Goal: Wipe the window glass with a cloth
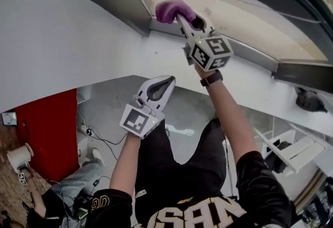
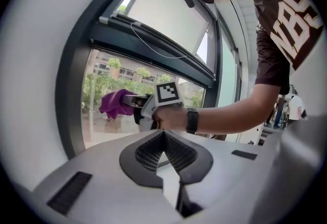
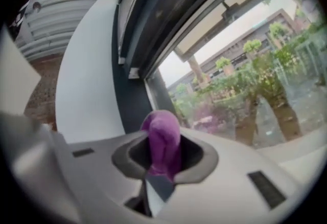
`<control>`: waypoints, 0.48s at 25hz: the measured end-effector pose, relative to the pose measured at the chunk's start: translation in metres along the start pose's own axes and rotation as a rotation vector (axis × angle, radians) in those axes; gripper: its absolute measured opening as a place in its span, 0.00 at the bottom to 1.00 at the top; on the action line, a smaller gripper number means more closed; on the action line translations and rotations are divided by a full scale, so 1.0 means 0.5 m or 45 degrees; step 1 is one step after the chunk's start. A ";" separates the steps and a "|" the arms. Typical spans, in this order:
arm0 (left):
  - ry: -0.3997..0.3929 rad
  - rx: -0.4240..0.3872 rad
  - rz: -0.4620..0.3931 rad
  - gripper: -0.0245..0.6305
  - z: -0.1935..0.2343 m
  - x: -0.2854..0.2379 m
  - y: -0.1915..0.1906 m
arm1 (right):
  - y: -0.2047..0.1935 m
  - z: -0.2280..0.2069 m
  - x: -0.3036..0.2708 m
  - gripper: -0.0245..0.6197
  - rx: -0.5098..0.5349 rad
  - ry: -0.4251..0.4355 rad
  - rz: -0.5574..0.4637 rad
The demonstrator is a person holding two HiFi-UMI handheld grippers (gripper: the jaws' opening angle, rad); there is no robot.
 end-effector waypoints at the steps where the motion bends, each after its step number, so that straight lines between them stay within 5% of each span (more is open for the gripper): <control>1: 0.021 -0.007 0.000 0.06 0.021 0.022 0.003 | -0.007 0.024 -0.056 0.17 -0.007 0.025 -0.005; 6: 0.143 0.054 -0.015 0.06 0.077 0.093 0.017 | -0.009 0.065 -0.215 0.17 -0.123 0.019 -0.031; 12: 0.085 0.098 -0.039 0.06 0.067 0.064 0.013 | 0.019 -0.009 -0.130 0.17 -0.135 -0.143 -0.016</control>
Point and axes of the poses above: the fingertips, and each gripper's own axes: x backward along the fingers, z to its left, y out of its top, the point moved 9 cm from there along x, backward along the fingers, and after that the axes turned 1 degree about y, right-handed, at the moved point
